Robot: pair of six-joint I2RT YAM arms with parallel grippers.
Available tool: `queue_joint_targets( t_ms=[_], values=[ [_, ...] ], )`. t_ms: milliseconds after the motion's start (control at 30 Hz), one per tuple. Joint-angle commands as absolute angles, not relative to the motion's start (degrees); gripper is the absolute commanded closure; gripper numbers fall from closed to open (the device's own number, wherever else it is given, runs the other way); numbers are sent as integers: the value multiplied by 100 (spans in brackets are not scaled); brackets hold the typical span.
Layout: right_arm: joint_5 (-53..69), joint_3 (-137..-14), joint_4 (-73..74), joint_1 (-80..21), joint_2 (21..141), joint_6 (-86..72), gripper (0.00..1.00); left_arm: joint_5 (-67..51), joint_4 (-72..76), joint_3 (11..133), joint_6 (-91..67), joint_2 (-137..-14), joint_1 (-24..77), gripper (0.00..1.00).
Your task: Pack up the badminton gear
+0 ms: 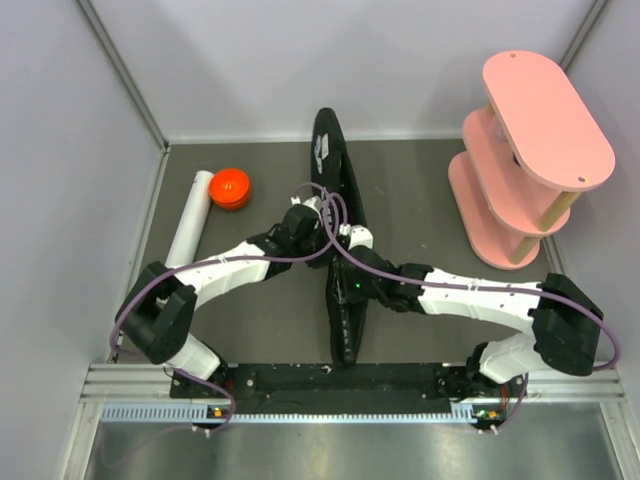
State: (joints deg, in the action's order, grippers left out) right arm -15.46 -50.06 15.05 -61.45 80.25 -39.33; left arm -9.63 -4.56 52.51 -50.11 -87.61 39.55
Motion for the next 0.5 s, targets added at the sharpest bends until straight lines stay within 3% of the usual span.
queue_joint_targets(
  t_ms=[0,100,167,300,467],
  values=[
    [-1327,-5361,1581,-6275,7322,-3428,53,-861,-510,5212,-4236,-8578,3955,100],
    [-1319,-5484,2143,-6162,6970,-3559,41,-817,-518,5142,-4245,-8482,3964,100],
    [-1266,-5607,2712,-5890,6865,-3917,38,-817,-519,5115,-4263,-8420,3964,100],
    [-1685,-5834,3398,-5774,6995,-4612,16,-905,-484,5080,-4412,-8350,3964,100],
    [-2267,-6565,4815,-5748,7786,-6027,14,-941,-334,5001,-4824,-8200,3964,100]
  ],
)
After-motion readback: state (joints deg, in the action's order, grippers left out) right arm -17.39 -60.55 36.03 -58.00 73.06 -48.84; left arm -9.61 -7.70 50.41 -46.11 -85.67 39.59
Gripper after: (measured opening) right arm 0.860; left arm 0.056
